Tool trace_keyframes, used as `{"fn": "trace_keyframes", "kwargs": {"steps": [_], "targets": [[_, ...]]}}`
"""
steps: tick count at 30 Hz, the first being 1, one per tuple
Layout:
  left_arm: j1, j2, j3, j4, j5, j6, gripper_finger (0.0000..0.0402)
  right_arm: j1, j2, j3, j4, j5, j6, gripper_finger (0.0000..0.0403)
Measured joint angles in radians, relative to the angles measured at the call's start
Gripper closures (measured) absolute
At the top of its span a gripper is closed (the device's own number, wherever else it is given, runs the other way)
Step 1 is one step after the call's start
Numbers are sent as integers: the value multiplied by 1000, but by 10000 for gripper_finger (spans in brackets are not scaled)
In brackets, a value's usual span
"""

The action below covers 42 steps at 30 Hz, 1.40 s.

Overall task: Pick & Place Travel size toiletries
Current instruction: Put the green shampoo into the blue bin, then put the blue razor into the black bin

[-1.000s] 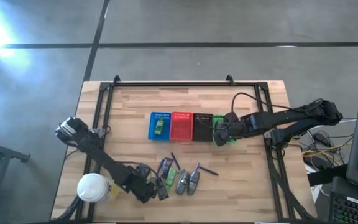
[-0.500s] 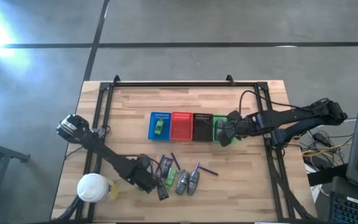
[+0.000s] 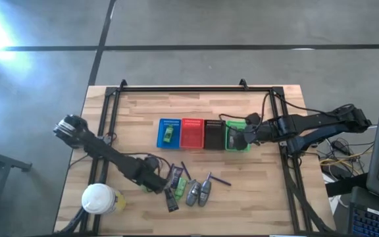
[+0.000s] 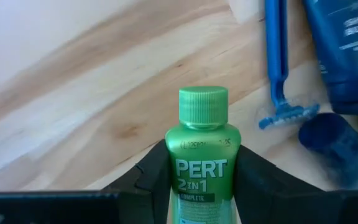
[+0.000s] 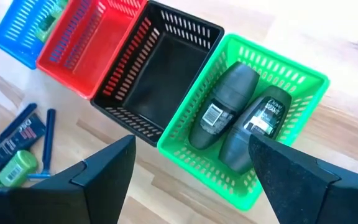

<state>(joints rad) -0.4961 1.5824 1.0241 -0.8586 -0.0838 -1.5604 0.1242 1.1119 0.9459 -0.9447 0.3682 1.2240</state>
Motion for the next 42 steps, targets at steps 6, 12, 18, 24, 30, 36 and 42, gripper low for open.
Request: {"fn": "trace_keyframes", "kwargs": {"steps": [6, 12, 18, 24, 30, 36, 42], "targets": [[94, -198, 0, 4, -208, 6, 268, 0, 1, 0, 3, 2, -1, 82], [399, -254, 2, 142, -273, 304, 272, 0, 2, 0, 6, 25, 3, 66], [643, -180, 2, 227, -129, 497, 273, 0, 2, 0, 5, 29, 23, 53], [719, -58, 2, 303, -68, 552, 273, 0, 2, 0, 2, 29, 34, 50], [722, 28, 4, 334, -66, 543, 242, 0, 2, -2, -2, 29, 40, 62], [712, 2, 4, 318, -64, 539, 164, 0, 2, -2, -3, 28, 41, 66], [677, -124, 11, 284, -5, 627, 116, 0, 2, -2, -10, 26, 41, 47]]}}
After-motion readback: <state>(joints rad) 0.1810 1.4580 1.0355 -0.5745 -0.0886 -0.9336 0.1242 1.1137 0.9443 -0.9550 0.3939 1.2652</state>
